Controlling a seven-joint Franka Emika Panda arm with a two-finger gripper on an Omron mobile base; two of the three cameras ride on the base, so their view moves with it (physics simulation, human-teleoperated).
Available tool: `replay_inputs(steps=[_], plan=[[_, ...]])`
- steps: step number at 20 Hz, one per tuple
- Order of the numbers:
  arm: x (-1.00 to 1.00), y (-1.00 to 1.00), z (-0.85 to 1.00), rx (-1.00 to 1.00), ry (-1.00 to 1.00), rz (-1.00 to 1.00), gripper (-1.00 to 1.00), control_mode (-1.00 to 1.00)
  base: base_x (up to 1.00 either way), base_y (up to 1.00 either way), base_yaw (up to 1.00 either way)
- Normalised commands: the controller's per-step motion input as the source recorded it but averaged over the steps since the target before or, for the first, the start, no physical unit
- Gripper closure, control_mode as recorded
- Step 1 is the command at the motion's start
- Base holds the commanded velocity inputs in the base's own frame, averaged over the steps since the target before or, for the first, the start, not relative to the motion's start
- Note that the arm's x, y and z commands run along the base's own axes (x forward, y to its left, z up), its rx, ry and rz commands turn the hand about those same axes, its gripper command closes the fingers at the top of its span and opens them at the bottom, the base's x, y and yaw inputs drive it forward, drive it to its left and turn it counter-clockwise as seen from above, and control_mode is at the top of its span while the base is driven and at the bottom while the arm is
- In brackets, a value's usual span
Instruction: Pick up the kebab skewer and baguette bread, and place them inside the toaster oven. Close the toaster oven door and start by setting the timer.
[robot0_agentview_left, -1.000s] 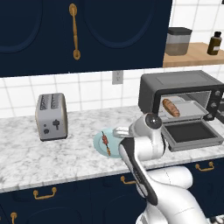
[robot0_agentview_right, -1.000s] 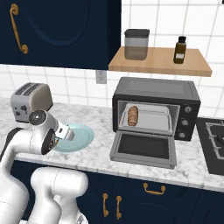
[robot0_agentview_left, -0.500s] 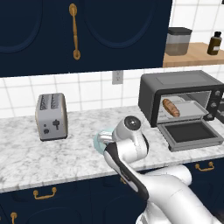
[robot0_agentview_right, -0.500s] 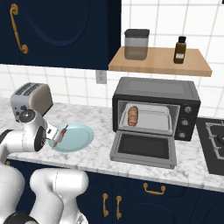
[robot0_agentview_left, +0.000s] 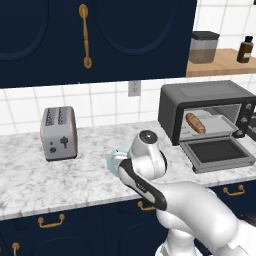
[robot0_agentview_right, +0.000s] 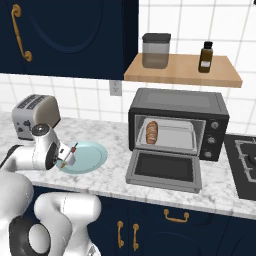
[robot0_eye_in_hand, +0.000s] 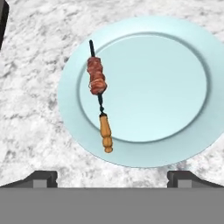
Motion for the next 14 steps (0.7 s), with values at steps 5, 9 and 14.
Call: replay_inputs(steps=[5, 9, 14], plan=[[0.26, 0.07, -0.37, 0.0, 0.08, 0.01, -1.0, -1.0, 0.0, 0.0, 0.0], [0.24, 0.19, -0.38, -0.03, 0.0, 0.0, -1.0, -1.0, 0.0, 0.0, 0.0], [0.34, 0.16, -0.39, -0.02, 0.0, 0.0, -1.0, -1.0, 0.0, 0.0, 0.0]])
